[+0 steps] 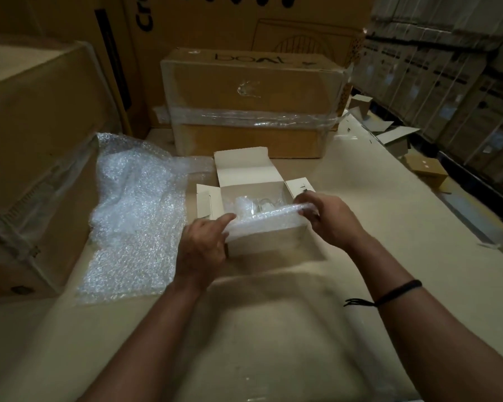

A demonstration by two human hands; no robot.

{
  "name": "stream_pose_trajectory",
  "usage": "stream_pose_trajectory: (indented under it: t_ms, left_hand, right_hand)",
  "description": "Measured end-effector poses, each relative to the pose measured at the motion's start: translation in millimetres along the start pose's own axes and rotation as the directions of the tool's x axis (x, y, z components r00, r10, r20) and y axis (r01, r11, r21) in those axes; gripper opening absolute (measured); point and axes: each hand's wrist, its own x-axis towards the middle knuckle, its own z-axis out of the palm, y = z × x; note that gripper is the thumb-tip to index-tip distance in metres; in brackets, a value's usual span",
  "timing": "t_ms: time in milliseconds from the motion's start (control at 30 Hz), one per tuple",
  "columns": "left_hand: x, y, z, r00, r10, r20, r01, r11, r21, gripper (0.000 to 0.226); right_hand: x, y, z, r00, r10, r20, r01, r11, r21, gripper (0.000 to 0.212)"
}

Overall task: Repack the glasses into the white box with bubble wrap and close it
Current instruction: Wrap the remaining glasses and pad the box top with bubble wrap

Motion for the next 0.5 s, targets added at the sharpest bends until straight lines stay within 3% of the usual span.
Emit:
stream_pose_trajectory:
  t_ms: [167, 333, 500]
  left_hand:
    - [36, -9, 16, 0.989, 0.108, 0.105, -0.128, 0.969, 0.211, 0.024]
    - [54, -6, 33, 0.914, 0.132, 0.385, -0.262, 0.914, 0.310, 0.038]
    - [71, 9, 33, 0.806, -0.037, 0.590, -0.148, 0.954, 0.261, 0.050]
  right_hand:
    - [29, 21, 5, 0.994, -0.017, 0.104, 0.026, 0.996, -0.084, 0.020]
    - [42, 32, 12, 0.959, -0.132, 0.251, 0.179, 0.968, -0.174, 0.025]
    - [57, 44, 13, 0.903, -0.145, 0.403, 0.214, 0.968, -0.130, 0.027]
